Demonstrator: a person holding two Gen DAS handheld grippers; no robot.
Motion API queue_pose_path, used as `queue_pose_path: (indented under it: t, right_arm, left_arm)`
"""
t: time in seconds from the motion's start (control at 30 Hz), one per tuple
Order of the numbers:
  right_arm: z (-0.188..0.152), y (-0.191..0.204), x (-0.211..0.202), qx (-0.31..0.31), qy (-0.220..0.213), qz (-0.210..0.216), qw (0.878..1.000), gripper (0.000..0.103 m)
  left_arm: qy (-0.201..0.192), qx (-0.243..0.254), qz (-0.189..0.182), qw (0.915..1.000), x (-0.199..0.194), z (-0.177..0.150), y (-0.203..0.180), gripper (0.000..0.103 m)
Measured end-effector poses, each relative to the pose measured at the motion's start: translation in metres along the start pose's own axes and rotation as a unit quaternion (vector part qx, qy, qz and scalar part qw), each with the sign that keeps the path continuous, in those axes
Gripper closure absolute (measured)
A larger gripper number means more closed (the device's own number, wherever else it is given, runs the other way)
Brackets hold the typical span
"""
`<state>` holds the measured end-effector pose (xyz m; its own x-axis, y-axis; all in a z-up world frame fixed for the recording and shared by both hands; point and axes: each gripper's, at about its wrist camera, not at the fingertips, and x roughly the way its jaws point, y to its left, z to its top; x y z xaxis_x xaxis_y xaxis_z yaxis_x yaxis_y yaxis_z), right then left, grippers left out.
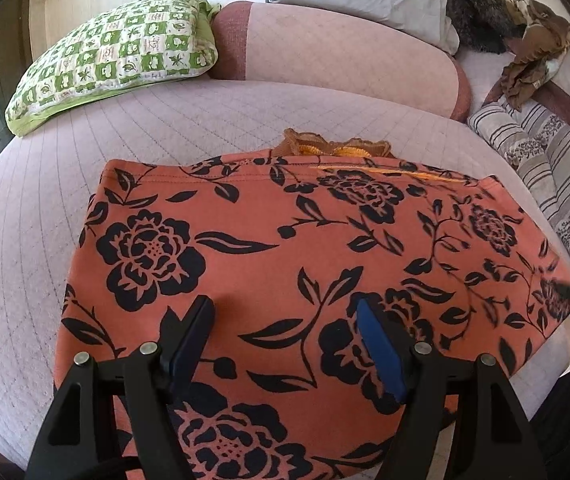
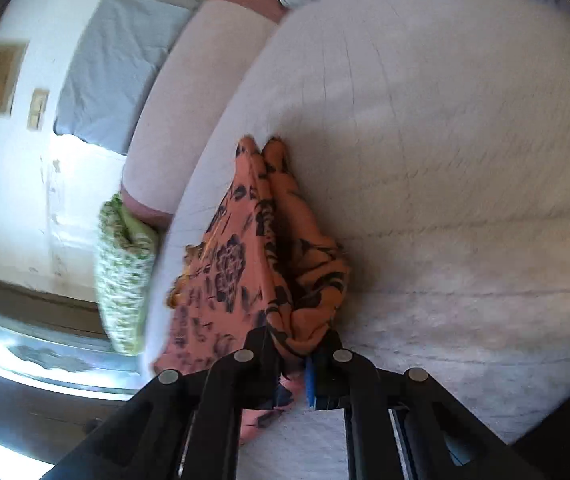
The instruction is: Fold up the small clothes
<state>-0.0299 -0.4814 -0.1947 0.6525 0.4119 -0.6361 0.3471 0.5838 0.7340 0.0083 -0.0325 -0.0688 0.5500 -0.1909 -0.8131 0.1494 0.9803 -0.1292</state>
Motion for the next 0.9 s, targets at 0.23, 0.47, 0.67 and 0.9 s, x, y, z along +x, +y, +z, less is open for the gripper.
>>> queue_pose_path:
  t: [0.23,0.47,0.67,0.9]
  right_arm:
    - [0.009,0.002,-0.016,-0.001,-0.029,0.02,0.999,0.007]
    - [-0.015,-0.018,-0.016,0.09,-0.004,0.077,0.993,0.007]
    - [-0.015,-0.005,0.013,0.072,0.002,0.081,0.994,0.008]
    - [-0.001,0.016,0.031,0.02,-0.029,0.041,0.999,0.015]
  left_arm:
    - [0.0,-0.006,-0.002,1.0,-0.001,0.008,-0.002,0.028]
    - [-0.015,-0.023,-0.007,0.9996,-0.006,0.013,-0.001,0.028]
    - [-0.012,-0.029,0.003,0.9995,0.0,0.021,-0.008,0.028]
    - [0.019,-0.019,0.035,0.999,0.03,0.028,-0.016,0.026]
